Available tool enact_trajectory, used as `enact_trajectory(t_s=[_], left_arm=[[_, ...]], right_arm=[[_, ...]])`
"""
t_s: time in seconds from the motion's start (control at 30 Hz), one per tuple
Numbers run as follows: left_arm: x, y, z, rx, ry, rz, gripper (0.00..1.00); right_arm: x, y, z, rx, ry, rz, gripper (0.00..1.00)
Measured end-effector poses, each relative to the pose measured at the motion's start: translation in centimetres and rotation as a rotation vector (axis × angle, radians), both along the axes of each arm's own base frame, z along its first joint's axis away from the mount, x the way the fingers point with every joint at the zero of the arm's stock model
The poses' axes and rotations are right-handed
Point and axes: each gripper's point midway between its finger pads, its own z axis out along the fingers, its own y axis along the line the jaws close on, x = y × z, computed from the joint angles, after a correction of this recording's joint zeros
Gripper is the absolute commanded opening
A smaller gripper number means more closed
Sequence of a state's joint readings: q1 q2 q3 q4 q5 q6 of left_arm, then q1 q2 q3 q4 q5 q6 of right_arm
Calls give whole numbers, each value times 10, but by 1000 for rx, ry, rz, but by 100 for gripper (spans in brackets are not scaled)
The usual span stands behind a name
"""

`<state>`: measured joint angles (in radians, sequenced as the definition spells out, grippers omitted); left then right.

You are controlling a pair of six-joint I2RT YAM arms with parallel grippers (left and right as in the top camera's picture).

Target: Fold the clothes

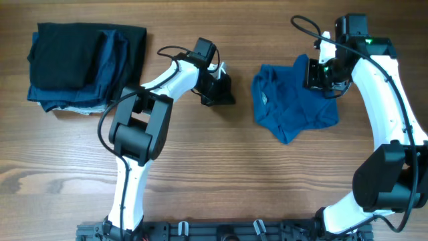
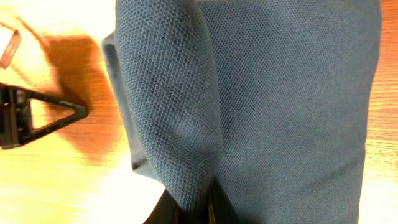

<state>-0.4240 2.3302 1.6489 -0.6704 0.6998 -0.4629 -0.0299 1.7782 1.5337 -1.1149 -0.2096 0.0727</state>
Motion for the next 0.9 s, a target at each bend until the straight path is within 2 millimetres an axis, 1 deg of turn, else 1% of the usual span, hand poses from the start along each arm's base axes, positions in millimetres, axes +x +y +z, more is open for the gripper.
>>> enact_trajectory(t_s=[0.13,0.2,0.43,0.63,0.73,0.9], left_arm=[[0,-9,0,-25,-5,-11,4],[0,-14,0,-36,-10,-19,4],[-1,-15,0,-40,-11,-23,4],[-1,-15,0,-40,-10,-23,4],[-1,-16,0,-40,-11,-24,4],[-1,-16,0,-40,-11,-24,4]], right_arm=[[0,4,0,6,-1,15,4],[-1,11,0,8,-1,34,4],[-6,47,0,12,2,115,4],[-4,63,-1,17,-16,135,4],[-3,71,-8,22,-25,140,4],[-5,96,-23,34,-32,161,4]])
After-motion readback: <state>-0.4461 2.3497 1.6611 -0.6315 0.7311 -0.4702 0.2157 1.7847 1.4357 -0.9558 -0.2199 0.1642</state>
